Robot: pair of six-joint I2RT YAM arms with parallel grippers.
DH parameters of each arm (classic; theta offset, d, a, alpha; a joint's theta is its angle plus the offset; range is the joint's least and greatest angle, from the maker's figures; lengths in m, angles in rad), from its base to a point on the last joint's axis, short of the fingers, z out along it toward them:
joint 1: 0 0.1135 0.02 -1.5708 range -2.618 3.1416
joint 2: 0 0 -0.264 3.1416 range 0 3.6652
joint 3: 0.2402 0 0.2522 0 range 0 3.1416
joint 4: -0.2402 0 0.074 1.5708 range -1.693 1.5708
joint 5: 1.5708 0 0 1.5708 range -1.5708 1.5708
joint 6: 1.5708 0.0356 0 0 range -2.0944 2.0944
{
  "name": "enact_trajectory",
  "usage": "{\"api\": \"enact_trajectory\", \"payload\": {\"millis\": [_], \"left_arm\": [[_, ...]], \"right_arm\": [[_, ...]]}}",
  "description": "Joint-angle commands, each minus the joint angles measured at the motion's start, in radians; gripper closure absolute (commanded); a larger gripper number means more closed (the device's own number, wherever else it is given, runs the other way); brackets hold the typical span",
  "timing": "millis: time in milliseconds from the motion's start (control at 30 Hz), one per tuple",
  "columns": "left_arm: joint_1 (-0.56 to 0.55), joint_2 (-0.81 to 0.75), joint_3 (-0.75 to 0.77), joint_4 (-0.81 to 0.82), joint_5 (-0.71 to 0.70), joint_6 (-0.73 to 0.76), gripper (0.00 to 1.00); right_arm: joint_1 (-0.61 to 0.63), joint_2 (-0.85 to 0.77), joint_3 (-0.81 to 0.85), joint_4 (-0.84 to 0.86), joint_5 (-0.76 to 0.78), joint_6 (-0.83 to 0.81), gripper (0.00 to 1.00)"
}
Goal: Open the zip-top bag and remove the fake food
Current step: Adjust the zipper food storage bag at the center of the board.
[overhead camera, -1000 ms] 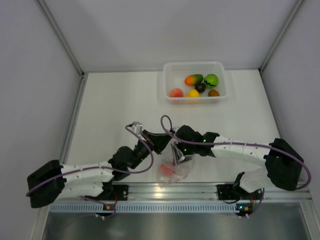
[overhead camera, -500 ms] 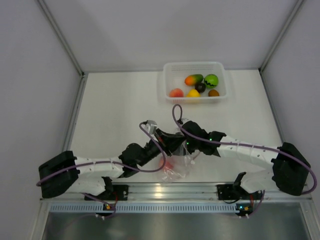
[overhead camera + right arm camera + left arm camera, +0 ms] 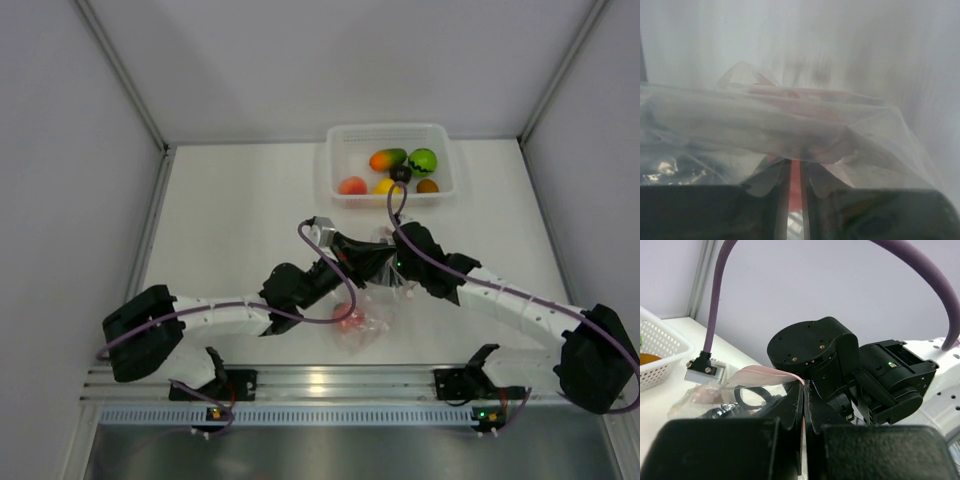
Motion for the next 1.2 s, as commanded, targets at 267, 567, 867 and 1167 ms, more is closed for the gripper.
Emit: {"api": "enact_trajectory", "payload": {"millis": [267,567,867,1167], "left_arm": [[0.016,-0.026,0.060,0.082,0.030,0.002,1.00],[-0.013,-0.144,-0.220,0.096,-0.050,-0.007,1.00],[-0.041,-0.117,-0.308,0.128,-0.128,-0.072,1.00],[-0.053,-0.088,-0.248,0.128,-0.137,-0.079,1.00]], "right_arm": [[-0.085,0.016,0.141,-0.303,0.546,-0.222,0.89],[-0.074,-0.007,0.193,-0.406,0.814,-0.280,0.90],[-0.043,-0.017,0.164,-0.393,0.553,-0.302,0.90],[-0.008,0.052,0.244,-0.616,0.577,-0.351,0.85]]}}
